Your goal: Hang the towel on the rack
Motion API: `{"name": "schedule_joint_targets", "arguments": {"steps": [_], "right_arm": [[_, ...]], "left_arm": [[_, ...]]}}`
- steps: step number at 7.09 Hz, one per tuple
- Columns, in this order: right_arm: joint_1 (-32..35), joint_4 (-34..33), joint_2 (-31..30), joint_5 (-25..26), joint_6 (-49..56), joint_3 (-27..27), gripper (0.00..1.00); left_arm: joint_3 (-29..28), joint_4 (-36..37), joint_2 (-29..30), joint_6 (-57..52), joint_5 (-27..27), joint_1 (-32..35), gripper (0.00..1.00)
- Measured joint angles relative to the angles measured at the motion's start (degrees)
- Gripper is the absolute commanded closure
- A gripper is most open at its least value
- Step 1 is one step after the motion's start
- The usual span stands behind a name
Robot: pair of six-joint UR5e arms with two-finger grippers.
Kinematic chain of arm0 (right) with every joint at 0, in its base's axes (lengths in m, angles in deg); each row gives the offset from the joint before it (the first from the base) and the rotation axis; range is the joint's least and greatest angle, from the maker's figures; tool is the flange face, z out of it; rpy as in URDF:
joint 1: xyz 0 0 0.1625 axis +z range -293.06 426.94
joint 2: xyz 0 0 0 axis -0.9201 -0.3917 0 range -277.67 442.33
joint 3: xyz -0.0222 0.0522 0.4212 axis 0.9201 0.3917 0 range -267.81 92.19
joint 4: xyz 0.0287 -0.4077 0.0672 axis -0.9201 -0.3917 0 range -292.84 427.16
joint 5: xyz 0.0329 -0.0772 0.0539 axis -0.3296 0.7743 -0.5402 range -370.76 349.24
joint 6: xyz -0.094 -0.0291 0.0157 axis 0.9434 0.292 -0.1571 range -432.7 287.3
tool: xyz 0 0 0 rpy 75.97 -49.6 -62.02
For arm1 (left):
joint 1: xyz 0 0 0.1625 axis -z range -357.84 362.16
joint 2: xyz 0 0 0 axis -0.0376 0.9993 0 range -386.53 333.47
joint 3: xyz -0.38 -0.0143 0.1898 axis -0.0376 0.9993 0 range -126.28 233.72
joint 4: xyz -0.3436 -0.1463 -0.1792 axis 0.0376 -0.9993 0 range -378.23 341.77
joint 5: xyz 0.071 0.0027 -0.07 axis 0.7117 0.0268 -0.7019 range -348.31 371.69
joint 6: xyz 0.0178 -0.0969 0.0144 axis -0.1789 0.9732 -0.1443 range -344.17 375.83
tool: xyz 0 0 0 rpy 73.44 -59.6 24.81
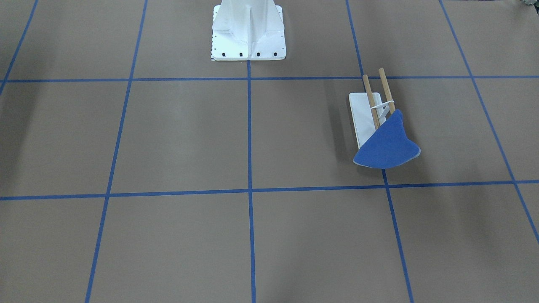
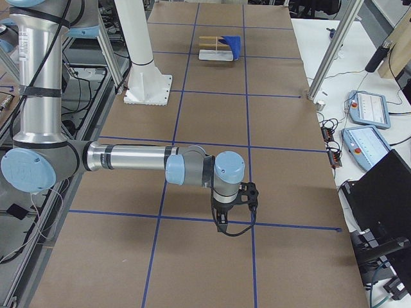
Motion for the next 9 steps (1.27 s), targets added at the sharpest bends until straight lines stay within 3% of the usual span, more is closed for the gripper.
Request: {"name": "schedule_joint_targets", "arguments": {"steps": [5, 9], "right_arm": [[0.4, 0.0, -0.5, 0.0, -0.1, 0.3, 0.0], [0.4, 0.0, -0.5, 0.0, -0.2, 0.4, 0.0]], "left_arm": [[5.8, 0.4, -2.0, 0.5, 1.1, 0.1, 0.02], [6.6, 0.0, -1.5, 9.7, 3.4, -0.2, 0.02]]}}
